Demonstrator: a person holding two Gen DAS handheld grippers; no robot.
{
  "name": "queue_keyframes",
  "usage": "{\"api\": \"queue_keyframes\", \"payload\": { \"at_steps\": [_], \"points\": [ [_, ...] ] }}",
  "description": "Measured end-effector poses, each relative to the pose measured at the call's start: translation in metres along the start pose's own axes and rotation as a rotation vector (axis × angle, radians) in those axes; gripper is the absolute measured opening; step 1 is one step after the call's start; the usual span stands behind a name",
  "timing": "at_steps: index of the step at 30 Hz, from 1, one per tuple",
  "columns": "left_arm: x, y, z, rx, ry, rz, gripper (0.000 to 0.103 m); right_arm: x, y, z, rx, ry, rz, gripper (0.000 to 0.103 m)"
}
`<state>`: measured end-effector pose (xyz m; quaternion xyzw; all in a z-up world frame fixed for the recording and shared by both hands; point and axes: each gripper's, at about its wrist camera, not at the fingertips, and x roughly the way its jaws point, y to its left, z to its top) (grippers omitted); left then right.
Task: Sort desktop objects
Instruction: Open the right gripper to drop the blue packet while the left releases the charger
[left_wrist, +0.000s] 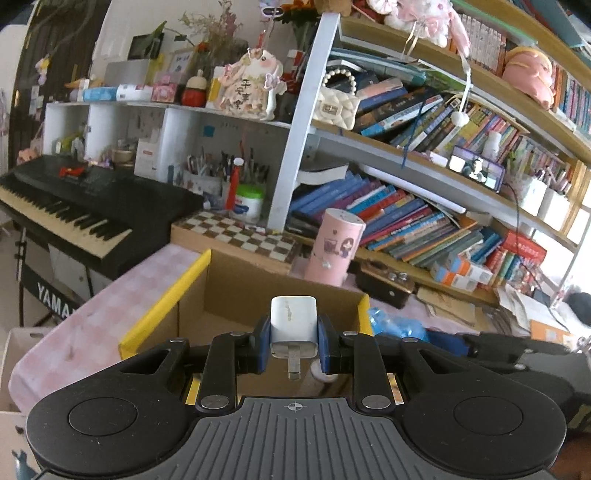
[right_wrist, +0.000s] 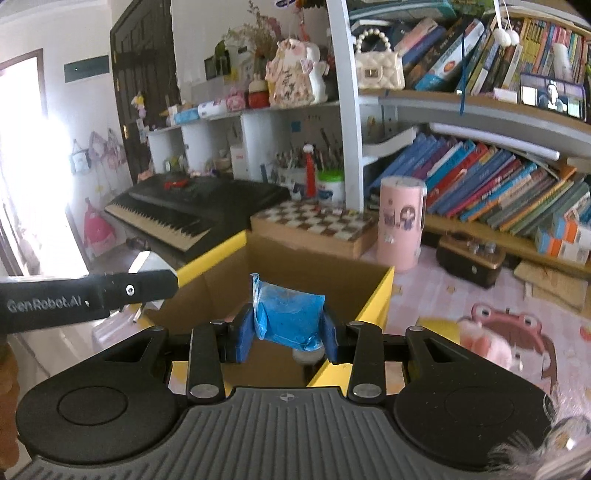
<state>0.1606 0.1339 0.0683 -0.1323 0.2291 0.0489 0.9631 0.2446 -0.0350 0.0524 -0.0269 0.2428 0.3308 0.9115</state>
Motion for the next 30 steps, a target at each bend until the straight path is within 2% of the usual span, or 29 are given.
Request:
{"api": "queue_keyframes", "payload": {
  "at_steps": [4,10,17,22,30],
  "points": [
    [0.022,-0.001,0.004,0.023,0.01,0.031,0.024,0.019,-0.013,0.012,-0.019,-0.003,-0.006,0.035],
    [0.058,0.0,0.001,0.058,0.07,0.072,0.024,0.048,-0.023,0.031,-0.077,0.002,0.008,0.035],
    [0.081,-0.004,-0.011,0.089,0.139,0.08,0.024,0.099,-0.027,0.048,-0.184,0.078,0.032,0.035],
    [0.095,-0.009,-0.018,0.113,0.193,0.082,0.024,0.143,-0.027,0.052,-0.272,0.185,0.058,0.035],
    [0.113,-0.017,-0.032,0.14,0.274,0.083,0.024,0.204,-0.035,0.034,-0.343,0.435,0.098,0.035]
  ]
}}
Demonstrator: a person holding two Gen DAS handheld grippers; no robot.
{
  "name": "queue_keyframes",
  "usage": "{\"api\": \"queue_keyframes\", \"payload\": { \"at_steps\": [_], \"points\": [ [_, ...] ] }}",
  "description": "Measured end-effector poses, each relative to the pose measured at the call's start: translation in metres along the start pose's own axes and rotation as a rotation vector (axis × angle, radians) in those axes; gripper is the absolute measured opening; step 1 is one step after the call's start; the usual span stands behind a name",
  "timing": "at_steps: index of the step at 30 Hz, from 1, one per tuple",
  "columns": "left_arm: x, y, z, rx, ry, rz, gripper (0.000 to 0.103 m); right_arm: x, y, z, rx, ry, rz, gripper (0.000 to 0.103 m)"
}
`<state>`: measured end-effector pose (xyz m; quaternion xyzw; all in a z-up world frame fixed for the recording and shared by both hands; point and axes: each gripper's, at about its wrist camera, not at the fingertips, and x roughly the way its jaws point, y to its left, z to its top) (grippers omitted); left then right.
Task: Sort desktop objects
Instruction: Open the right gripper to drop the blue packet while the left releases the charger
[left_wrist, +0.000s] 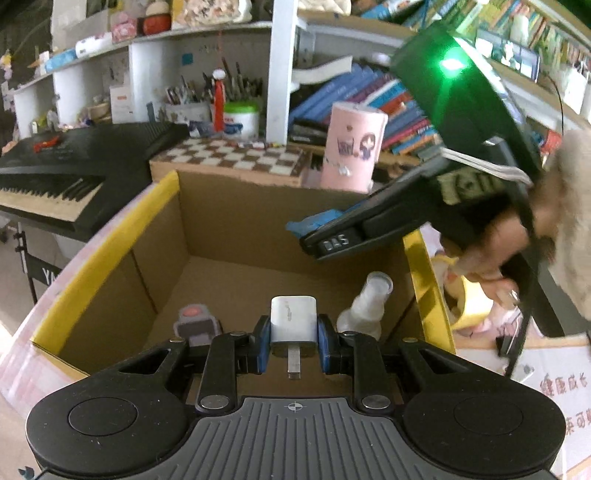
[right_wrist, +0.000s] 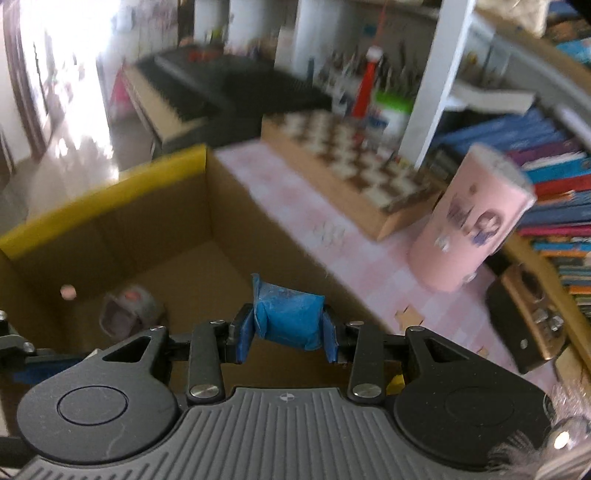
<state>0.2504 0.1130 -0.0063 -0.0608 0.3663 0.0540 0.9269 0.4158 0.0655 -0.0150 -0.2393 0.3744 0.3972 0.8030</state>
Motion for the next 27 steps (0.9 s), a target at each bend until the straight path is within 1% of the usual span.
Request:
{"api": "queue_keyframes", "payload": {
  "at_steps": [4,6,10,17,20,21,24,25,27],
  "points": [
    [0.006,-0.003,-0.004,0.007,0.027,-0.001,0.024,0.018,0.005,-0.005,-0.042,0.086,-0.006,0.034],
    [0.008,-0.005,-0.006,0.009,0.039,0.0,0.024,0.022,0.011,-0.007,-0.087,0.105,-0.022,0.034],
    [0.011,-0.008,-0.007,0.015,0.045,0.006,0.024,0.022,0.012,-0.006,-0.094,0.108,-0.021,0.034],
    [0.009,-0.008,-0.008,-0.008,0.023,0.008,0.024,0.018,0.008,-0.008,-0.063,0.079,-0.02,0.035],
    [0.003,-0.006,-0.007,-0.022,-0.01,0.019,0.027,0.012,0.01,-0.008,-0.044,0.056,-0.016,0.04],
    [0.0,-0.006,-0.007,-0.025,-0.022,0.016,0.027,0.009,0.01,-0.008,-0.037,0.044,-0.017,0.042],
    [-0.012,-0.006,-0.005,-0.025,-0.065,0.029,0.029,-0.005,0.01,-0.007,-0.004,-0.007,-0.015,0.043],
    [-0.015,-0.005,-0.005,-0.025,-0.079,0.036,0.032,-0.011,0.01,-0.007,0.009,-0.027,-0.014,0.043],
    [-0.023,-0.003,-0.003,-0.031,-0.102,0.043,0.034,-0.025,0.011,-0.006,0.03,-0.066,-0.017,0.043]
  ]
}}
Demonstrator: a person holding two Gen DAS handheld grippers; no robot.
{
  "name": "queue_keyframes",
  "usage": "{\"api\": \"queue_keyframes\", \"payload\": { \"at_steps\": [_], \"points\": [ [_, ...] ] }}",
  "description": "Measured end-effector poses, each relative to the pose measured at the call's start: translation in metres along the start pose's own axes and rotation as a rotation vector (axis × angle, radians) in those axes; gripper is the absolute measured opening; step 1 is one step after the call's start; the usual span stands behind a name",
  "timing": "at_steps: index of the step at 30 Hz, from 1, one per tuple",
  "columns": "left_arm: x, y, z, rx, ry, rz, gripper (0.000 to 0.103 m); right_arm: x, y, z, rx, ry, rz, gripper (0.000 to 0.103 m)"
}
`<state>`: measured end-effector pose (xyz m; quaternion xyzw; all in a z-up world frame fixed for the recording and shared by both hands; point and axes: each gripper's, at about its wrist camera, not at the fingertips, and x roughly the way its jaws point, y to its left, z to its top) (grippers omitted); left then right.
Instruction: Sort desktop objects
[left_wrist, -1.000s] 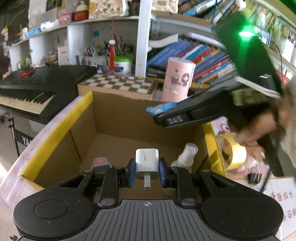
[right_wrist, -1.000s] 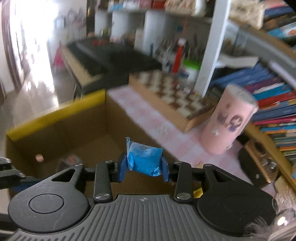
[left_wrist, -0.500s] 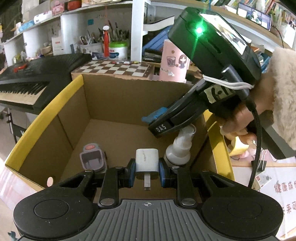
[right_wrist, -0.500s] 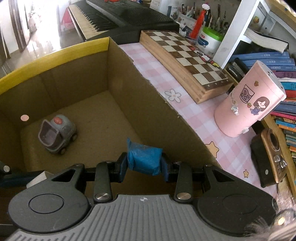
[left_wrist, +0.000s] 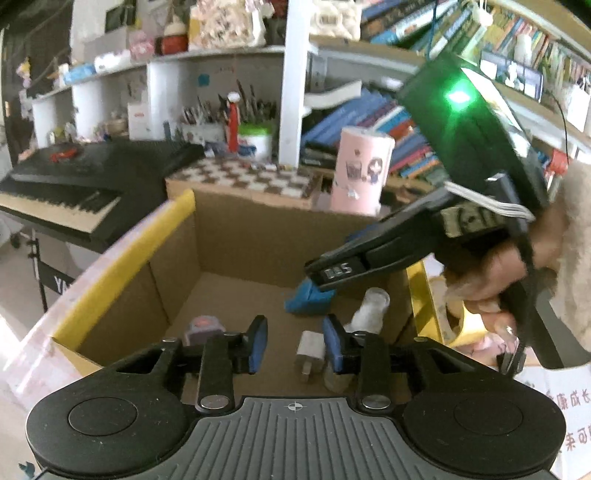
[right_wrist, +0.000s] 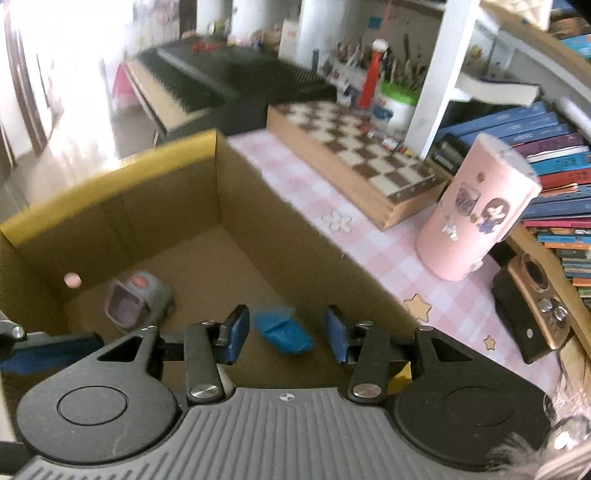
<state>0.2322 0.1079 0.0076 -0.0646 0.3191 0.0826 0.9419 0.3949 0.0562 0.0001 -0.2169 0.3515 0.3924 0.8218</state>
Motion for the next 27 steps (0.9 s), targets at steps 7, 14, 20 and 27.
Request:
{"api": "queue_keyframes", "payload": {
  "at_steps": [7,14,20,27],
  "points": [
    [-0.034,0.012,0.006,-0.034,-0.101,0.018,0.04,-0.063,0.002,-0.006,0.104,-0.191,-0.017,0.044],
    [-0.071,0.022,0.002,-0.058,-0.191,0.013,0.051,-0.12,0.006,-0.032,0.218,-0.331,-0.079,0.045],
    [-0.095,0.028,-0.008,-0.051,-0.242,0.001,0.059,-0.154,0.019,-0.069,0.295,-0.403,-0.18,0.049],
    [-0.117,0.034,-0.024,-0.051,-0.256,-0.046,0.062,-0.184,0.045,-0.11,0.359,-0.421,-0.299,0.05]
  ]
}}
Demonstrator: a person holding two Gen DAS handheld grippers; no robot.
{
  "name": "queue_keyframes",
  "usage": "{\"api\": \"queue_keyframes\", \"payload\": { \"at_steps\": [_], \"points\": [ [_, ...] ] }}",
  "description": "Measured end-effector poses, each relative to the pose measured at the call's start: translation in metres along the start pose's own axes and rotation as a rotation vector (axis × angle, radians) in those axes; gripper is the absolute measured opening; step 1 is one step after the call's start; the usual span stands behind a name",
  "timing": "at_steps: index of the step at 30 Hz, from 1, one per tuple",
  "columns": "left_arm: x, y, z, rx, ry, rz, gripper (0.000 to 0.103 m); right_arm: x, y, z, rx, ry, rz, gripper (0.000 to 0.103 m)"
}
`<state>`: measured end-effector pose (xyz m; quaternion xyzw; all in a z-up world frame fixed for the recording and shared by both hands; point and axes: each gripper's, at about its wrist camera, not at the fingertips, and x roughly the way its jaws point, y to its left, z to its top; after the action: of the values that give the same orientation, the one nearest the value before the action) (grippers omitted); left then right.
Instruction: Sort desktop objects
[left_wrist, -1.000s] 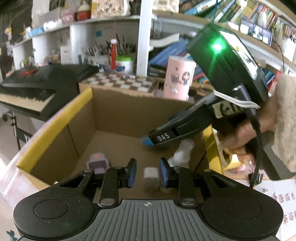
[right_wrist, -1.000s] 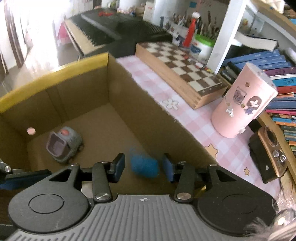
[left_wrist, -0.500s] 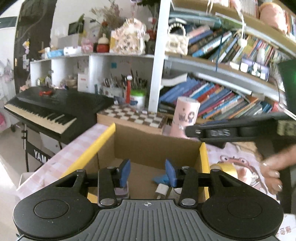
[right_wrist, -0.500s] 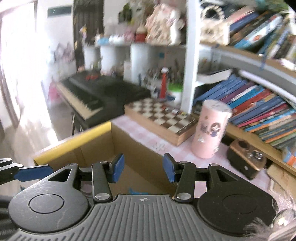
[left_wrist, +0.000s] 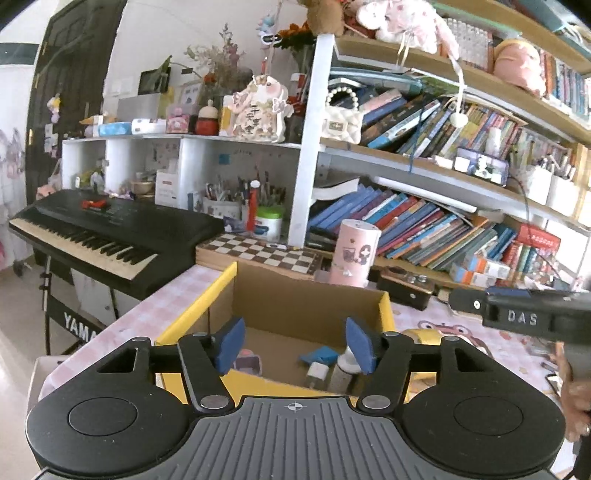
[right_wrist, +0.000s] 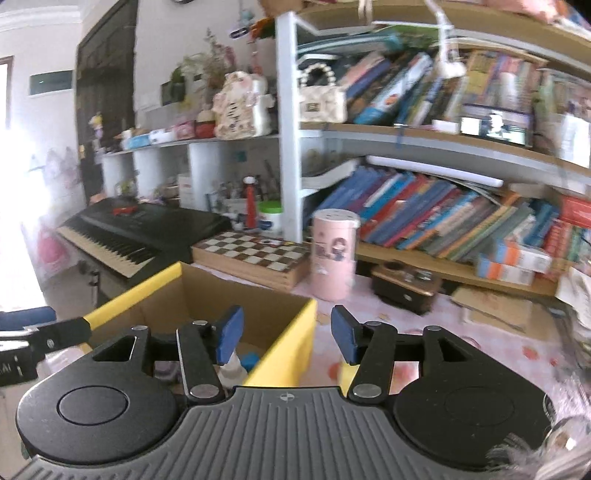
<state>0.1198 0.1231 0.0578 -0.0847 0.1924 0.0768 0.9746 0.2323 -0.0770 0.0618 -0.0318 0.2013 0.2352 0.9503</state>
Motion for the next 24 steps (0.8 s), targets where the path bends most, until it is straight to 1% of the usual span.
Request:
{"api": "queue_keyframes", "payload": {
  "at_steps": [6,10,15,18,20,24],
  "points": [
    [-0.027,-0.001,-0.012,0.013,-0.006,-0.045,0.062,-0.037,0.012,-0.026,0.0,-0.005,-0.065,0.051],
    [-0.051,0.001,-0.023,0.022,-0.009,-0.058,0.067,-0.061,0.028,-0.044,-0.004,0.017,-0.084,0.051],
    [-0.076,0.006,-0.037,0.03,-0.002,-0.053,0.068,-0.086,0.048,-0.066,0.009,0.026,-0.115,0.051],
    [-0.089,0.008,-0.044,0.035,0.008,-0.047,0.069,-0.101,0.058,-0.079,-0.011,0.029,-0.13,0.053],
    [-0.098,0.01,-0.049,0.043,0.01,-0.043,0.073,-0.111,0.064,-0.089,-0.028,0.032,-0.136,0.054],
    [-0.114,0.009,-0.061,0.053,0.013,-0.046,0.075,-0.126,0.071,-0.106,-0.02,0.063,-0.146,0.054]
  ]
}}
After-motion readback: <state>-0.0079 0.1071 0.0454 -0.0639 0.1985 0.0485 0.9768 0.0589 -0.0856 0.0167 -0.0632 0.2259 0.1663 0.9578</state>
